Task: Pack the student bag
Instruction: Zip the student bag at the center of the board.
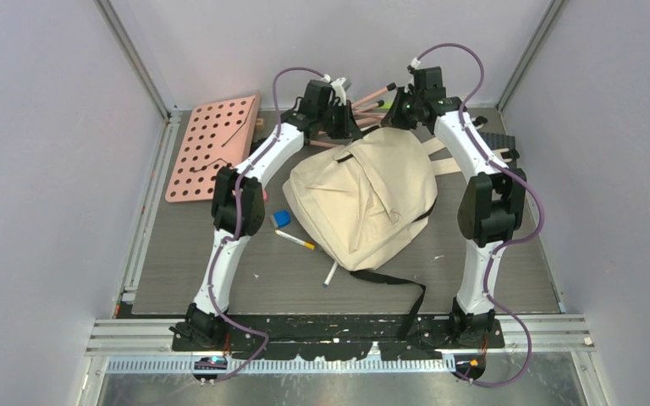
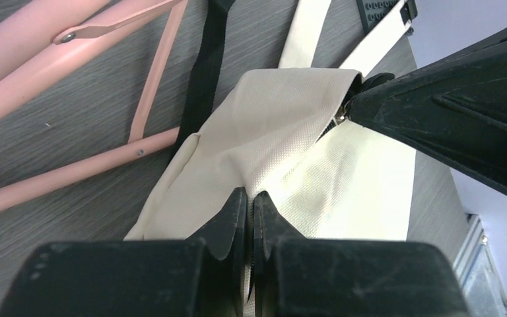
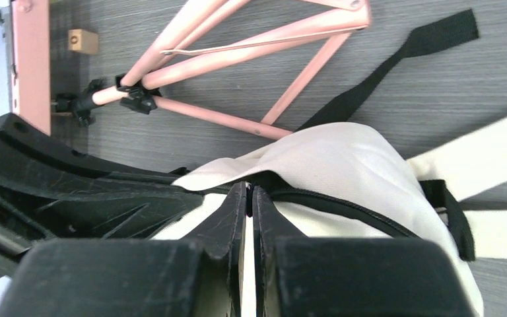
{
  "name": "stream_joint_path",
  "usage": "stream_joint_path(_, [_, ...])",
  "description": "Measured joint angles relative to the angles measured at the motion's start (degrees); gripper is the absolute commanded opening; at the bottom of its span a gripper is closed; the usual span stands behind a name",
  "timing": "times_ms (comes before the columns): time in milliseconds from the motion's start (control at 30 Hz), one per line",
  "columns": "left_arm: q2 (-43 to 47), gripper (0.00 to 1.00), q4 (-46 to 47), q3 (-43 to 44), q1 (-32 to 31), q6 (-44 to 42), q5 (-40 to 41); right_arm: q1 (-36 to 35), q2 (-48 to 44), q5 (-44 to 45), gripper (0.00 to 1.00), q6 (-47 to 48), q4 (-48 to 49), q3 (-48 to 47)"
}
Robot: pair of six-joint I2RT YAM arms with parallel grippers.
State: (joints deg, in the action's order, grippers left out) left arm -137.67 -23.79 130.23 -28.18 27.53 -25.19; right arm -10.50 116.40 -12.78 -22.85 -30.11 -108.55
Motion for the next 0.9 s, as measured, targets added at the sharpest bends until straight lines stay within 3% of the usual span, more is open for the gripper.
stream_joint_path(267, [0.3, 0.0, -0.2, 0.2, -0.2, -1.7, 2.4, 4.9, 0.0, 2.1, 0.01, -1.2, -2.2, 0.3])
stream_joint_path(533, [0.9, 0.0, -1.2, 0.2, -0.3, -2.7, 3.3, 10.2, -0.7, -1.6, 0.01, -1.7, -2.8, 3.4])
stream_joint_path(900, [2.5, 0.0, -7.9, 0.2, 1.3, -2.2, 9.8, 14.4, -3.2, -2.4, 0.01, -3.9, -7.2, 10.4])
